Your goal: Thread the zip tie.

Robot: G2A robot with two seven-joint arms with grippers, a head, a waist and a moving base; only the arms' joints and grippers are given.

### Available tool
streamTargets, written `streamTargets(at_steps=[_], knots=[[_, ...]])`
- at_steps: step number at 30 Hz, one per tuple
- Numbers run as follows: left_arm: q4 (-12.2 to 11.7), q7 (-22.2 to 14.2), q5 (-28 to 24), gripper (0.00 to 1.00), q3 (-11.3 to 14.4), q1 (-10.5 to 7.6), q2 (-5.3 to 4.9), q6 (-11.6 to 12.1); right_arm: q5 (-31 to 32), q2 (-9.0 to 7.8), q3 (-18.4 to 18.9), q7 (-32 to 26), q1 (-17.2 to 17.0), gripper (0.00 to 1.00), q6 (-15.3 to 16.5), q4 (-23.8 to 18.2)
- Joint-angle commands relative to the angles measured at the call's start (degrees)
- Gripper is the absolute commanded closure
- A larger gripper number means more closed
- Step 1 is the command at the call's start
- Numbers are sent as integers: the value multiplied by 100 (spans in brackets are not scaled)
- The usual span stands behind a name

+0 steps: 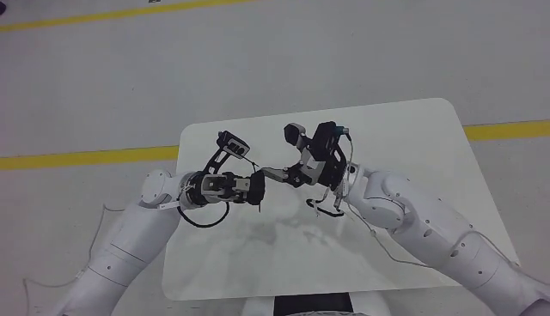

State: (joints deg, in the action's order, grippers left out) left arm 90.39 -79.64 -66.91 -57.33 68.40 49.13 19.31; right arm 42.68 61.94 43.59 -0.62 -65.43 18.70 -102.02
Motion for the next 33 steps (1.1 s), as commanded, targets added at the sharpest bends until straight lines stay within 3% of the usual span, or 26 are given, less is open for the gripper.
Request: streamTargets(at_steps=[1, 14, 33], knots=[[0, 0, 0, 100, 0, 0, 0, 0, -7, 20, 18, -2, -3, 0, 5, 6], [0, 0, 0, 100, 0, 0, 0, 0, -5, 135, 88, 14, -19, 0, 78, 22], [0, 0, 0, 100, 0, 0, 0, 0, 76, 58, 98, 108, -91, 0, 78, -7]])
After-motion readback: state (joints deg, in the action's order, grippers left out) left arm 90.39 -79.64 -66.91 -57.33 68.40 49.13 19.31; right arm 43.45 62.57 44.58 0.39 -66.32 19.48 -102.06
